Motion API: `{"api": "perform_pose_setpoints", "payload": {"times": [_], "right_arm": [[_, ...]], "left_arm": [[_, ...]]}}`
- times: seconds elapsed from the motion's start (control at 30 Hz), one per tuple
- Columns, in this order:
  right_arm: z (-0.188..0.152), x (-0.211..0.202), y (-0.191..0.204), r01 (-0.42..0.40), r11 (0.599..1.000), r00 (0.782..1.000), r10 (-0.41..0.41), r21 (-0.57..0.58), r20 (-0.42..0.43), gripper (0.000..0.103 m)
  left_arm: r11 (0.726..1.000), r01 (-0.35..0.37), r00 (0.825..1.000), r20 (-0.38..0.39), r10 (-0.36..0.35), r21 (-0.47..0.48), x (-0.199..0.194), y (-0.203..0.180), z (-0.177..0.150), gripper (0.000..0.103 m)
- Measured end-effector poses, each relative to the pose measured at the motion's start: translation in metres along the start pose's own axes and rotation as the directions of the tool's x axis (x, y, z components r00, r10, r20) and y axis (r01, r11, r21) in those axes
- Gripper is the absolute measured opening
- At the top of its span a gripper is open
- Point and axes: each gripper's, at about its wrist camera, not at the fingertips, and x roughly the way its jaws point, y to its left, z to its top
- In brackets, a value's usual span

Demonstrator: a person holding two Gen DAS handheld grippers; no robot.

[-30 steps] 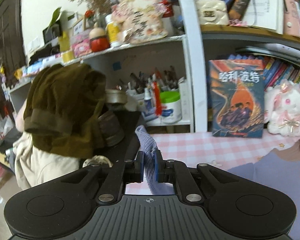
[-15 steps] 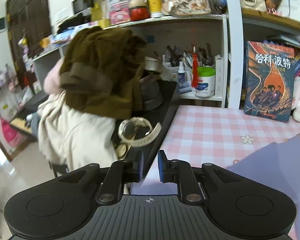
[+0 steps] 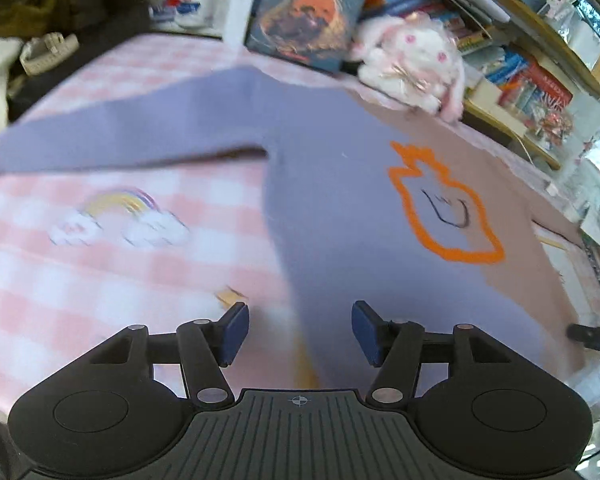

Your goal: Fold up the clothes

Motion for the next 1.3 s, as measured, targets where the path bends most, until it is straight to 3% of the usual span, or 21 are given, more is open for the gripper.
{"api": "perform_pose_setpoints", "payload": {"times": [0.13, 0.23, 0.27, 0.3, 0.4, 0.47, 0.53, 0.57, 0.7, 0.77, 0.8, 1.03, 1.3], "right_arm": [[0.002, -0.001, -0.005, -0.031, 1.000, 1.000, 0.031, 0.000, 0.002, 0.051], [0.005, -0.002, -0.011, -0.049, 0.999, 0.999, 0.048, 0.010, 0.007, 0.051], [0.006, -0.002, -0.013, -0.053, 0.999, 0.999, 0.053, 0.014, 0.009, 0.051], [0.007, -0.001, -0.014, -0.056, 0.998, 0.998, 0.056, 0.019, 0.010, 0.051], [0.008, 0.001, -0.018, -0.067, 0.997, 0.998, 0.067, 0.031, 0.007, 0.051], [0.008, 0.001, -0.019, -0.072, 0.997, 0.997, 0.072, 0.035, 0.001, 0.049], [0.007, 0.001, -0.019, -0.086, 0.995, 0.996, 0.086, 0.040, -0.006, 0.048], [0.006, 0.000, -0.018, -0.098, 0.994, 0.995, 0.098, 0.039, -0.009, 0.048], [-0.001, -0.002, -0.004, -0.139, 0.990, 0.990, 0.139, -0.008, -0.028, 0.036], [-0.006, -0.004, 0.006, -0.167, 0.985, 0.985, 0.165, -0.046, -0.044, 0.014], [-0.010, -0.005, 0.011, -0.179, 0.981, 0.983, 0.175, -0.069, -0.055, 0.011], [-0.026, -0.018, 0.036, -0.267, 0.945, 0.961, 0.246, -0.188, -0.130, 0.009], [-0.026, -0.020, 0.027, -0.210, 0.970, 0.976, 0.200, -0.120, -0.090, 0.009]], "left_arm": [[0.998, -0.055, 0.998, -0.015, 0.055, -0.010, -0.001, -0.014, -0.003, 0.052], [0.999, -0.027, 0.999, -0.038, 0.025, -0.045, 0.003, -0.021, -0.003, 0.022], [0.998, -0.014, 0.999, -0.041, 0.011, -0.069, 0.004, -0.022, -0.005, 0.007], [0.996, 0.001, 0.999, -0.044, -0.005, -0.093, 0.005, -0.022, -0.008, 0.004], [0.994, 0.050, 0.998, -0.038, -0.054, -0.093, 0.001, -0.021, -0.009, 0.003], [0.998, -0.033, 0.999, 0.014, 0.032, 0.055, -0.014, -0.027, -0.005, 0.003], [0.967, -0.132, 0.991, 0.037, 0.127, 0.220, -0.018, -0.034, -0.003, 0.003], [0.958, -0.149, 0.989, 0.016, 0.150, 0.244, -0.014, -0.033, -0.003, 0.004], [0.972, -0.131, 0.989, -0.037, 0.141, 0.197, 0.000, -0.022, -0.002, 0.004], [0.972, -0.132, 0.989, -0.041, 0.142, 0.193, 0.003, -0.019, -0.004, 0.004], [0.972, -0.133, 0.989, -0.042, 0.143, 0.192, 0.004, -0.017, -0.005, 0.004], [0.965, -0.162, 0.986, -0.017, 0.168, 0.205, 0.013, -0.010, 0.006, 0.004], [0.971, -0.132, 0.990, -0.025, 0.140, 0.200, 0.012, -0.010, 0.000, 0.004]]}}
